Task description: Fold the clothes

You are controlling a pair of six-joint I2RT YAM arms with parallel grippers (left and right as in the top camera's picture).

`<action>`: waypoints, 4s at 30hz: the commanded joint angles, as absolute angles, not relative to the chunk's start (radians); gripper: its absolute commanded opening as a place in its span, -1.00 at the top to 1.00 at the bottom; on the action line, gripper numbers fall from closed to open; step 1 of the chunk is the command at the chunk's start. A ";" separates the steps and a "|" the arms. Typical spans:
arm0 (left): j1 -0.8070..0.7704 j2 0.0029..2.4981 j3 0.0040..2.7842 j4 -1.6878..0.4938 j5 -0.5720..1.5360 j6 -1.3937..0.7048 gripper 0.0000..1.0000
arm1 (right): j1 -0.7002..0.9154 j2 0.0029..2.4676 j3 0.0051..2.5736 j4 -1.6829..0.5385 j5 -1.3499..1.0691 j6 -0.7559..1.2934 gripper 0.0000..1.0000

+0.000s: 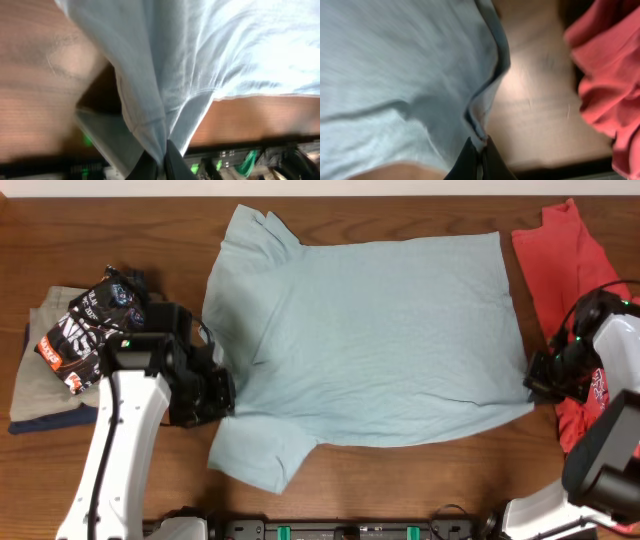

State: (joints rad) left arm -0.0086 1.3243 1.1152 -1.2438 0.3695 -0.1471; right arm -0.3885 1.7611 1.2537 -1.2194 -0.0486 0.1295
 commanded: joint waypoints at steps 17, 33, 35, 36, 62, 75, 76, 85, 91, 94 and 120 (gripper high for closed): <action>0.078 1.563 1.110 -0.717 0.302 -0.369 0.87 | -0.346 1.750 1.257 -0.696 -0.266 0.153 0.98; 0.083 1.731 1.110 -0.617 0.324 -0.405 -0.37 | -0.298 1.841 1.257 -0.532 -0.159 0.164 0.10; 0.083 1.731 1.110 -0.686 0.325 -0.401 -0.37 | -0.298 1.841 1.250 -0.585 -0.074 0.163 0.09; 0.083 1.731 1.110 -0.722 0.325 -0.396 -0.37 | -0.298 1.841 1.242 -0.606 -0.036 0.163 0.08; -0.006 1.732 0.857 -0.775 0.332 -0.286 0.34 | -0.312 1.846 0.941 -0.558 0.117 0.236 0.98; -0.005 1.672 1.074 -0.733 0.668 -0.237 0.88 | -0.313 1.846 0.941 -0.597 0.155 0.251 0.93; -0.005 1.665 1.122 -0.698 0.673 -0.255 0.88 | -0.313 1.846 0.941 -0.595 0.146 0.251 0.90; 0.005 1.662 1.308 -0.296 0.515 -0.522 -0.13 | -0.313 1.844 0.953 -0.606 0.084 0.250 0.24; -0.020 1.663 1.290 -0.530 0.506 -0.451 -0.22 | -0.313 1.827 0.999 -0.625 0.070 0.250 0.12; -0.036 1.663 1.259 -0.616 0.475 -0.414 -0.22 | -0.313 1.804 1.063 -0.656 0.068 0.250 0.08; -0.064 1.779 1.031 -0.590 0.189 -0.386 -0.22 | -0.307 1.895 1.176 -0.553 -0.060 0.231 0.23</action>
State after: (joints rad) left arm -0.0654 1.7653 1.0344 -0.5903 0.2054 -0.3950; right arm -0.3176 1.8729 1.1679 -0.5564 -0.0494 0.2283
